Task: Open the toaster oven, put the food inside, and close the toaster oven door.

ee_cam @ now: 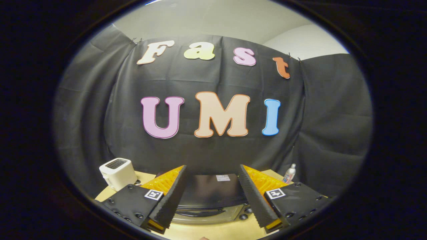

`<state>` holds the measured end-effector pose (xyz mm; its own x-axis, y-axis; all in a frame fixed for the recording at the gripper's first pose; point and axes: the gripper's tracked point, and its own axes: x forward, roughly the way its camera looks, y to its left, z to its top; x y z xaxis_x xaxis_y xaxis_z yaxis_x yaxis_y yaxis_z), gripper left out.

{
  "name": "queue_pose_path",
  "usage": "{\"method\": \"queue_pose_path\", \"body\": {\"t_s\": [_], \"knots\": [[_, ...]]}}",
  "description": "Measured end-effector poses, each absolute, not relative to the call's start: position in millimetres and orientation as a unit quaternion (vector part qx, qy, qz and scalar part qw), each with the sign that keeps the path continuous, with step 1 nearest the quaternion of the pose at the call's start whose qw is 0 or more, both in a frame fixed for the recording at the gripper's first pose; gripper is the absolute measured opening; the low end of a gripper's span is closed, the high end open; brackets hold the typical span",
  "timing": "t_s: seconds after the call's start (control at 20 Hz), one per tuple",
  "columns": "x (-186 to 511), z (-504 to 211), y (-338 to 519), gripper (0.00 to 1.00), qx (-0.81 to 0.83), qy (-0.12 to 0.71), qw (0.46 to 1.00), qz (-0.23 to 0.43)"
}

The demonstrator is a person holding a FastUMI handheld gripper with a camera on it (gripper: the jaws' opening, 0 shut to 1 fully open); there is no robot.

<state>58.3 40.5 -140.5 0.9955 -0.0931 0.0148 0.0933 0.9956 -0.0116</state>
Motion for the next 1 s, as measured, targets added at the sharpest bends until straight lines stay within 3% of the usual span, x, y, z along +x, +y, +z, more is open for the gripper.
{"method": "queue_pose_path", "body": {"t_s": [0.7, 1.0], "knots": [[102.4, -284.2, 54.1, 0.96, 0.031, 0.022, 0.997, -0.068], [83.1, -283.6, 51.6, 0.97, 0.046, -0.020, 0.996, -0.068]]}}
